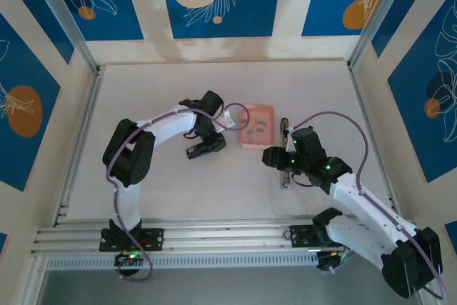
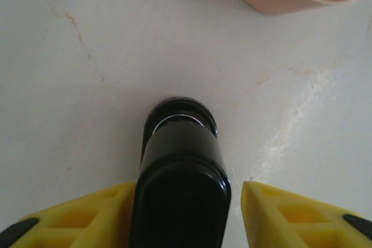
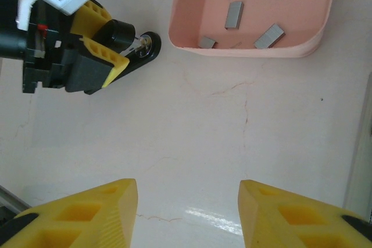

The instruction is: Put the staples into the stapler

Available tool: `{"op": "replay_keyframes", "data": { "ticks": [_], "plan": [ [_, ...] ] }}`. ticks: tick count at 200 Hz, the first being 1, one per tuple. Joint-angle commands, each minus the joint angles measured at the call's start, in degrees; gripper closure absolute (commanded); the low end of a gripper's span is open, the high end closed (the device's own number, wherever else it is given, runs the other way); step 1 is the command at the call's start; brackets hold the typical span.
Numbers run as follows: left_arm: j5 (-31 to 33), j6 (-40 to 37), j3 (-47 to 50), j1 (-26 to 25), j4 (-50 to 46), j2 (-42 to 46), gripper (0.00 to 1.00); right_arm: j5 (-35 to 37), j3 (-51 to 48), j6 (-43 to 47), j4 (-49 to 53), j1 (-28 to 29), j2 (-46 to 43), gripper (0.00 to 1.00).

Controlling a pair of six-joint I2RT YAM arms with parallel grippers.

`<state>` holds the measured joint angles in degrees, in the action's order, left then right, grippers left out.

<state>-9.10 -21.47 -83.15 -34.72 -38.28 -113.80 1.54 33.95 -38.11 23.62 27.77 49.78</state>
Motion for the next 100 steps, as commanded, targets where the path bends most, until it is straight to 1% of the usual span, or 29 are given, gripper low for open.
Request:
{"op": "replay_keyframes", "data": {
  "ticks": [1, 23, 42, 74, 100],
  "plan": [
    [-0.3, -1.8, -0.7, 0.4, 0.0, -0.6, 0.58, 0.9, -0.7, -0.5, 1.1, 0.3, -1.7, 0.51],
    [0.3, -2.4, 0.7, 0.4, 0.7, 0.7, 0.71, 0.6, -0.8, -0.4, 0.7, 0.4, -2.2, 0.52],
    [0.5, -2.7, 1.8, 0.4, 0.8, 2.4, 0.78, -0.2, -0.7, -0.1, 0.3, 0.4, -2.2, 0.53],
    [-1.0, -1.4, 4.9, 0.4, 2.4, 7.2, 0.84, -2.0, -0.6, 0.6, -0.8, 0.3, -2.1, 0.53],
    [-4.6, 0.9, 9.8, 0.4, 6.6, 13.2, 0.87, -5.1, -0.7, 0.9, -2.3, 0.4, -1.8, 0.53]
  ]
}}
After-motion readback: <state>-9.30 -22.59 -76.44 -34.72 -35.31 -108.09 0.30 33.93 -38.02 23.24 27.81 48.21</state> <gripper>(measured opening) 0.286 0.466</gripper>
